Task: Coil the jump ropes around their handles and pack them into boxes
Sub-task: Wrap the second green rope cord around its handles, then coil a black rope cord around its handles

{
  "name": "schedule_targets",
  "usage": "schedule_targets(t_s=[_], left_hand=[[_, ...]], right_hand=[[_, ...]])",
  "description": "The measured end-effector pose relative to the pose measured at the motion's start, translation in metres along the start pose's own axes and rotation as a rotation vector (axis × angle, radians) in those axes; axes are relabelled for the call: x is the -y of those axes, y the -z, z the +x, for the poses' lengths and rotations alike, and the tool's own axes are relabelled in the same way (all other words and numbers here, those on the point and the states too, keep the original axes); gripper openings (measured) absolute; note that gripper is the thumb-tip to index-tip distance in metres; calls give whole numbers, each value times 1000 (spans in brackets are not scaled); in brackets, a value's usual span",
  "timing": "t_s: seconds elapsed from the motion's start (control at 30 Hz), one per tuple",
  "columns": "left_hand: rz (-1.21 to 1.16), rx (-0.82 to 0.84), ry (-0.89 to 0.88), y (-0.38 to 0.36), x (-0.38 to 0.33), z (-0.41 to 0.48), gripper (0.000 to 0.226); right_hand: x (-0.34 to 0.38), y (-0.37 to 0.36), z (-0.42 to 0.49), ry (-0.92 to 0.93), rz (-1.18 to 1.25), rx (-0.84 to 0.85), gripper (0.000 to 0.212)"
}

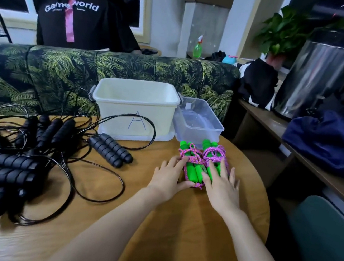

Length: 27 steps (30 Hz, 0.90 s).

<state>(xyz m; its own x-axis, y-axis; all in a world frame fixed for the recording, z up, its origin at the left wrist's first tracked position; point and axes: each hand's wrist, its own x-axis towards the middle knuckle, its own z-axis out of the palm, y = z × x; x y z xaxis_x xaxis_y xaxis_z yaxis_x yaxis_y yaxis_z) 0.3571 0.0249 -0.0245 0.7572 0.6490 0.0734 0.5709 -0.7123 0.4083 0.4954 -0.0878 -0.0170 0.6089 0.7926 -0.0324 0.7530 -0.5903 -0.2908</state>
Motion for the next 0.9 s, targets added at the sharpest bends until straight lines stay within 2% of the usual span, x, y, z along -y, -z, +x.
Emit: schedule_targets(t_s=[0.1, 0.2, 0.4, 0.57, 0.73, 0.9], left_hand=[[64, 23, -5, 14, 8, -7, 71], [111, -27, 41, 40, 28, -29, 65], [124, -102, 184, 94, 85, -111, 57], [81, -119, 249, 120, 127, -152, 54], [114, -180, 226, 139, 161, -154, 51], [236, -144, 213, 148, 190, -124, 46]], right_hand=[[4, 8, -1, 27, -21, -9, 58], [23, 14, -11, 101, -10, -49, 58], [96, 3, -46, 330, 65, -64, 57], [163, -13, -61, 413, 95, -12, 54], [220, -22, -44, 512, 50, 17, 54], [256, -39, 7, 483, -13, 93, 58]])
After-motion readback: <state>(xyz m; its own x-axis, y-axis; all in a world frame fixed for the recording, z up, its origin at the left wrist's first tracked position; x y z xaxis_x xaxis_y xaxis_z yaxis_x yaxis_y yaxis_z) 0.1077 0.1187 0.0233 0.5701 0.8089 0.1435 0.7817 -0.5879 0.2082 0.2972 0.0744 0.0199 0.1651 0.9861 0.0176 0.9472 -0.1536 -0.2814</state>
